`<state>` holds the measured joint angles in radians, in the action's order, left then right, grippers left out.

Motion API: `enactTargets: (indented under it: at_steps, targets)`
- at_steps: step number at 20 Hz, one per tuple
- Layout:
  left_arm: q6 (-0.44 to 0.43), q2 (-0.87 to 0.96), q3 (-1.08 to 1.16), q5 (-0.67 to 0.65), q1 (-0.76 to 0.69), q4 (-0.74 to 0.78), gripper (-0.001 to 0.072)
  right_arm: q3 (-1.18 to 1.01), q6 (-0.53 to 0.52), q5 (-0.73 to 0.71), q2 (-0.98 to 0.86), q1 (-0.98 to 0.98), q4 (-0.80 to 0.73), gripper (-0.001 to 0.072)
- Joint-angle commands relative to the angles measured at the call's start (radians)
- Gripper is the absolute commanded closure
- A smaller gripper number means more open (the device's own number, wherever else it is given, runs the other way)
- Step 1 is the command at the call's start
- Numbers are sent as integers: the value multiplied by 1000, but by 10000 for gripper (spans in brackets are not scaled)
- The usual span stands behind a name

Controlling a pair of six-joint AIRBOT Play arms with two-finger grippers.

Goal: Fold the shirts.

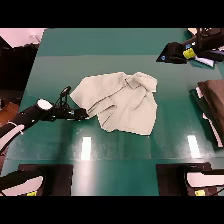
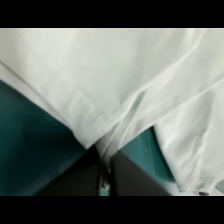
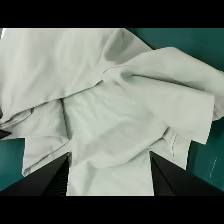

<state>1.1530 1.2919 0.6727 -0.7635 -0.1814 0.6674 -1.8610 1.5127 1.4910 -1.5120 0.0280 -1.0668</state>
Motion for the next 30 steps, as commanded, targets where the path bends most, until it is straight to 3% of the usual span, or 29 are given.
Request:
enactTargets:
  at_steps: [1,3,7,12,16,22,23,24,30]
  targets:
    - [-2,3,26,-60,-3,-12,684,3,-14,104,1,-10,-8,160]
    - [-2,3,86,-146,-3,24,685,67,-18,163,24,-26,-7,161]
    - [-7,-6,240,-285,-3,62,684,451,-21,94,196,-75,-7,161]
    - [-9,-13,310,-299,-4,58,683,1072,94,-145,457,-77,4,161]
    - [-8,-13,310,-308,-4,58,683,1382,125,-346,579,-8,117,161]
    - [-5,-13,310,-332,-4,58,683,1507,122,-566,603,105,212,172]
    - [-4,-13,310,-332,-4,58,683,1507,122,-595,603,121,212,269]
    - [-1,-13,310,-332,-4,58,684,1507,122,-620,603,132,212,278]
    - [-1,-13,310,-341,-4,58,683,1507,137,-677,603,116,211,282]
